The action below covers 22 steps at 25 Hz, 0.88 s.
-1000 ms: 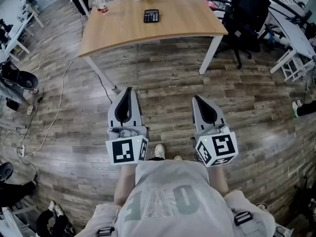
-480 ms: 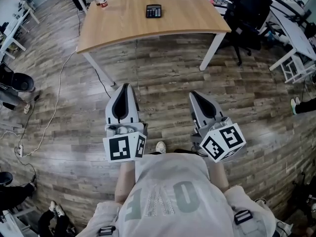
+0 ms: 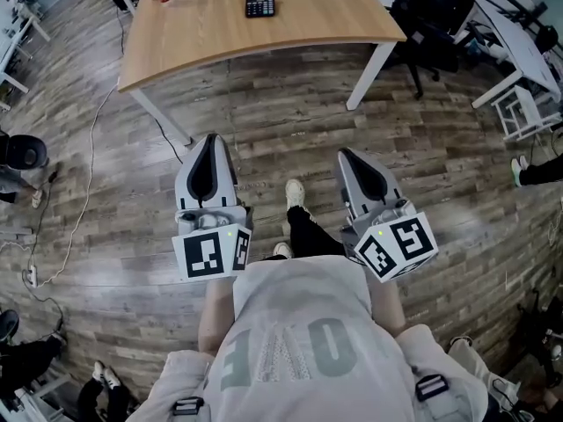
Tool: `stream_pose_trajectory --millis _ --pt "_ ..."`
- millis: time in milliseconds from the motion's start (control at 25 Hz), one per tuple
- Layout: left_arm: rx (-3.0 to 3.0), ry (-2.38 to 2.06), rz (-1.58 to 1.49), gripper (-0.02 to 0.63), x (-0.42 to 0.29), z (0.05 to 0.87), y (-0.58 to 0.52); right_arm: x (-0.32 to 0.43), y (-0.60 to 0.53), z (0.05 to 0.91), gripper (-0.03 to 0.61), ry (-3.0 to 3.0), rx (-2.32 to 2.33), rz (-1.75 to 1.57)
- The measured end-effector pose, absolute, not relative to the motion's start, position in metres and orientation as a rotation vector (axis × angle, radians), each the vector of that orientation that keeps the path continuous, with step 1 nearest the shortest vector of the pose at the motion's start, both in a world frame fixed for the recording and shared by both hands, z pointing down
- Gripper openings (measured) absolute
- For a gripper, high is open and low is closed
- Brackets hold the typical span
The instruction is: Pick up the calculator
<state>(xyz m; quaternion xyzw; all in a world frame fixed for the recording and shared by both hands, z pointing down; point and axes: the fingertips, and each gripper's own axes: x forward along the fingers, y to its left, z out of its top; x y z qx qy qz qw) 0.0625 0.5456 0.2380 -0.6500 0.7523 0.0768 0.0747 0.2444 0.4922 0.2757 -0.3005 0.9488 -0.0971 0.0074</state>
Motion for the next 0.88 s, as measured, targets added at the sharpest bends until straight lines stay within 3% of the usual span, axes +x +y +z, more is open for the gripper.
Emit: stream_pose_trajectory --millis 400,880 --pt "-1.904 2.234 0.171 0.009 0.033 0.258 0.453 0.194 0.379 0.297 0.018 2.973 -0.784 -0.229" --pt "-1.801 2.371 0.268 0.009 -0.078 0.206 0.25 0.11 0.156 0.256 0.018 3.055 -0.698 -0.146"
